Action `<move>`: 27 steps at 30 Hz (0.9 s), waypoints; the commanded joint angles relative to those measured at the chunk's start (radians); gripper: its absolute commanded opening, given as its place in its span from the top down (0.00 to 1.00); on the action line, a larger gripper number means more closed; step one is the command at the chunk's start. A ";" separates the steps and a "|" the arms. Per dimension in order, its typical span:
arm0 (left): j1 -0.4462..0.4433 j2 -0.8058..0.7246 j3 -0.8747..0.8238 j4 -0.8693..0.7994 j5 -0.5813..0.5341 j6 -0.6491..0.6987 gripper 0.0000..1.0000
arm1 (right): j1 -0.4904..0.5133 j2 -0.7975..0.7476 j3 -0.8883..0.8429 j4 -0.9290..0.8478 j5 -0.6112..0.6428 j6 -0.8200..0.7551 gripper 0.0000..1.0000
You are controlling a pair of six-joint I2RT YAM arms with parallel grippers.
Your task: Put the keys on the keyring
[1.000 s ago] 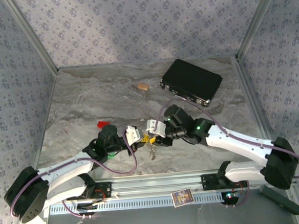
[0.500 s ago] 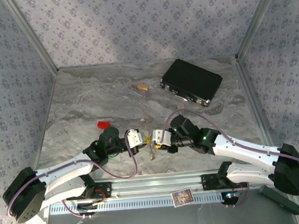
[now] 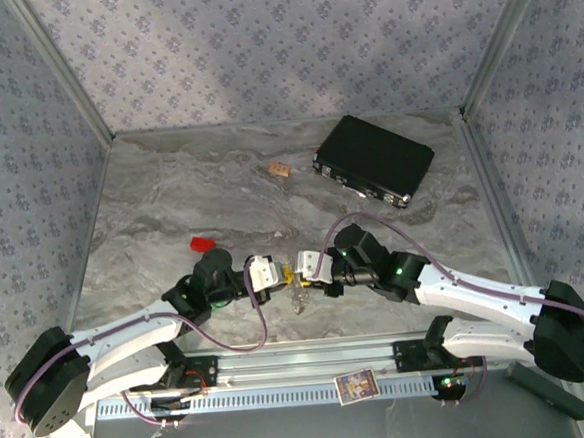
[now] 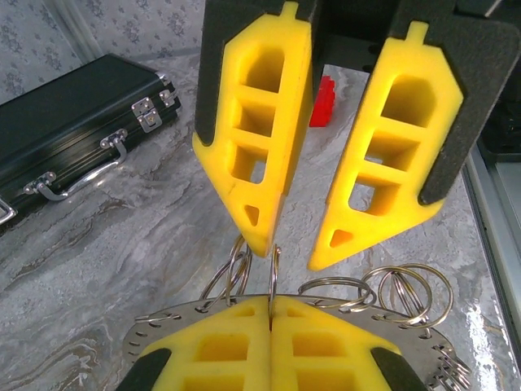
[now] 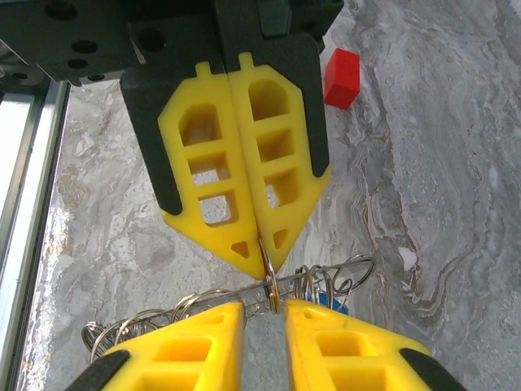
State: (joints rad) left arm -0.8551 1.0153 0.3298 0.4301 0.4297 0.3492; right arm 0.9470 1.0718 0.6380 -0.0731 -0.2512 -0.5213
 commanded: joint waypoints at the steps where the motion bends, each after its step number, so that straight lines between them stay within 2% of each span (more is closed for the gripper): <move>1: -0.008 -0.016 -0.004 0.044 0.032 0.019 1.00 | -0.004 0.006 -0.011 0.021 -0.034 0.000 0.82; 4: -0.007 -0.015 -0.002 0.045 0.031 0.017 1.00 | -0.004 0.009 -0.011 0.027 -0.040 0.000 0.87; 9: -0.007 -0.014 0.000 0.044 0.025 0.012 1.00 | -0.001 0.019 -0.006 0.023 -0.052 -0.002 1.00; 13: -0.007 -0.001 0.006 0.039 0.018 0.003 0.89 | 0.000 0.026 0.003 0.029 -0.070 -0.002 1.00; 17: -0.007 0.020 0.009 0.044 0.022 -0.001 0.86 | 0.002 0.031 0.005 0.037 -0.079 -0.001 1.00; 19: -0.008 0.024 0.009 0.048 0.023 -0.001 0.87 | 0.004 0.032 0.005 0.038 -0.079 0.000 1.00; 25: -0.008 0.010 0.007 0.037 0.022 0.004 1.00 | 0.000 0.015 -0.003 0.019 -0.051 -0.002 1.00; 26: -0.008 0.005 0.007 0.034 0.020 0.004 1.00 | -0.002 0.007 -0.007 0.011 -0.035 0.002 0.91; 27: -0.007 -0.003 0.009 0.028 0.016 0.004 1.00 | -0.012 -0.011 -0.014 0.004 -0.018 0.009 0.77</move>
State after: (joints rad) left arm -0.8597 1.0348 0.3294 0.4427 0.4412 0.3481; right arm 0.9413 1.0973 0.6369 -0.0483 -0.2844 -0.5198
